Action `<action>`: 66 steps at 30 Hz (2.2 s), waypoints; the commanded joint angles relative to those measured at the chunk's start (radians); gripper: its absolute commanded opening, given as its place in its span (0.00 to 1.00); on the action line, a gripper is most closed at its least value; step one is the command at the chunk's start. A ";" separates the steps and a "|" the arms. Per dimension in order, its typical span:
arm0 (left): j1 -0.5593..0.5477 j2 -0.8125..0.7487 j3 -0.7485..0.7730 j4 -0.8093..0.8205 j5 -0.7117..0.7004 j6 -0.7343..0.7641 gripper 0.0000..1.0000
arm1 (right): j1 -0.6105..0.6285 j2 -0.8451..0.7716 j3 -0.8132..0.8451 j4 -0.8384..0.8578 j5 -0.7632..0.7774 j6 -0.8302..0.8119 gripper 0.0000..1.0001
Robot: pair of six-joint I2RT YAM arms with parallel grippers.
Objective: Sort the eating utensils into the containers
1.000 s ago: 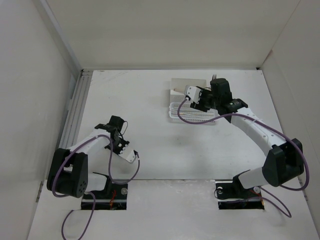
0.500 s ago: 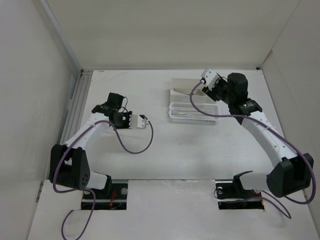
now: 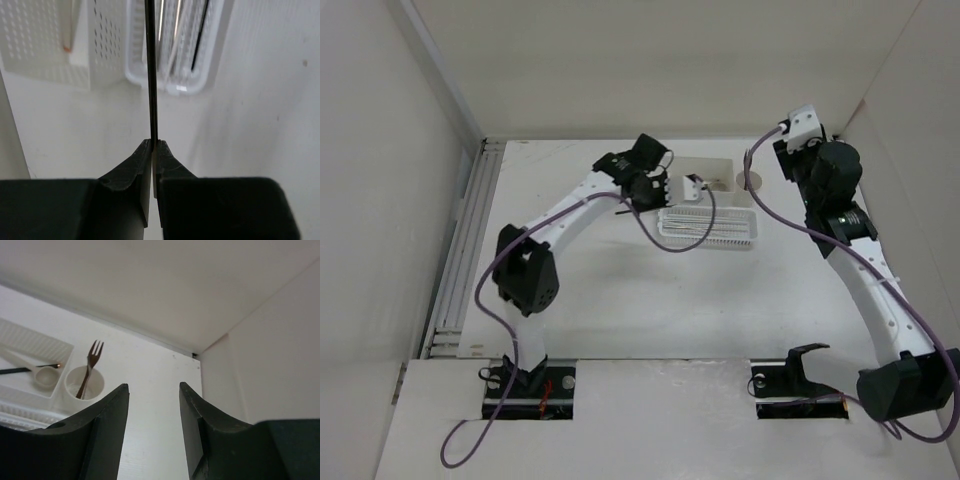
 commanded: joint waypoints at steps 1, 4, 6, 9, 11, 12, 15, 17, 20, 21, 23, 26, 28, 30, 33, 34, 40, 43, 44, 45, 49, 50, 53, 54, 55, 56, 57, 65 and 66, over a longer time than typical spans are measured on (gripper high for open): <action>-0.077 0.122 0.203 -0.098 -0.010 -0.142 0.00 | -0.022 -0.063 0.051 0.063 0.062 0.048 0.50; -0.151 0.211 0.330 -0.109 -0.044 -0.142 0.00 | -0.022 -0.088 0.042 0.063 0.053 0.048 0.51; -0.194 0.253 0.384 -0.109 -0.067 -0.133 0.00 | -0.022 -0.111 0.022 0.063 0.041 0.048 0.53; -0.214 0.294 0.439 -0.098 -0.067 -0.124 0.00 | -0.022 -0.111 0.008 0.063 0.028 0.039 0.53; -0.245 0.344 0.471 -0.098 -0.067 -0.124 0.00 | -0.022 -0.111 0.008 0.063 0.028 0.039 0.53; -0.245 0.360 0.487 -0.098 -0.078 -0.112 0.00 | -0.022 -0.123 -0.001 0.063 0.028 0.039 0.53; -0.259 0.403 0.496 -0.065 -0.092 -0.101 0.00 | -0.022 -0.146 -0.013 0.079 0.028 0.039 0.53; -0.259 0.412 0.496 -0.051 -0.106 -0.101 0.00 | -0.022 -0.158 -0.039 0.091 0.028 0.039 0.54; -0.259 0.435 0.487 -0.051 -0.121 -0.078 0.00 | -0.022 -0.169 -0.062 0.091 0.028 0.030 0.54; -0.259 0.435 0.478 -0.051 -0.121 -0.066 0.00 | -0.022 -0.178 -0.062 0.091 0.028 0.030 0.54; -0.259 0.435 0.455 -0.028 -0.121 -0.066 0.00 | -0.022 -0.178 -0.071 0.091 0.028 0.019 0.54; -0.259 0.435 0.444 0.032 -0.112 -0.066 0.00 | -0.022 -0.187 -0.071 0.091 0.028 0.019 0.54; -0.259 0.435 0.444 0.060 -0.112 -0.078 0.00 | -0.022 -0.187 -0.071 0.091 0.016 0.010 0.54; -0.249 0.446 0.444 0.072 -0.103 -0.078 0.00 | -0.022 -0.196 -0.071 0.091 0.016 0.010 0.54; -0.249 0.455 0.444 0.081 -0.074 -0.087 0.00 | -0.022 -0.197 -0.071 0.091 0.016 0.001 0.54; -0.249 0.455 0.444 0.081 -0.073 -0.087 0.00 | -0.022 -0.206 -0.081 0.091 0.025 0.001 0.54; -0.249 0.455 0.423 0.049 -0.046 -0.110 0.00 | -0.022 -0.215 -0.090 0.091 0.036 -0.018 0.55; -0.249 0.446 0.399 0.040 -0.037 -0.110 0.00 | -0.022 -0.215 -0.090 0.091 0.036 -0.018 0.55; -0.249 0.446 0.399 0.040 -0.027 -0.110 0.00 | -0.022 -0.215 -0.090 0.100 0.036 -0.018 0.55; -0.249 0.446 0.399 0.040 -0.027 -0.110 0.00 | -0.022 -0.215 -0.090 0.100 0.027 -0.018 0.55; -0.249 0.446 0.409 0.040 0.026 -0.128 0.00 | -0.022 -0.215 -0.090 0.100 0.027 -0.018 0.55; -0.249 0.446 0.409 0.066 0.026 -0.128 0.00 | -0.022 -0.215 -0.090 0.100 0.027 -0.018 0.55; -0.249 0.455 0.399 0.123 0.011 -0.141 0.00 | -0.022 -0.226 -0.099 0.100 0.027 -0.018 0.55; -0.249 0.455 0.399 0.147 0.000 -0.141 0.00 | -0.022 -0.226 -0.099 0.100 0.027 -0.018 0.55; -0.249 0.455 0.399 0.158 -0.012 -0.150 0.00 | -0.022 -0.226 -0.099 0.100 0.027 -0.018 0.55; -0.249 0.455 0.399 0.167 -0.012 -0.150 0.00 | -0.022 -0.226 -0.099 0.100 0.027 -0.018 0.55; -0.249 0.446 0.390 0.187 -0.012 -0.150 0.00 | -0.022 -0.226 -0.099 0.100 0.027 -0.027 0.55; -0.249 0.435 0.340 0.279 0.009 -0.194 0.00 | -0.022 -0.235 -0.099 0.100 0.018 -0.036 0.55; -0.249 0.435 0.340 0.279 0.009 -0.194 0.00 | -0.022 -0.235 -0.099 0.100 0.018 -0.036 0.55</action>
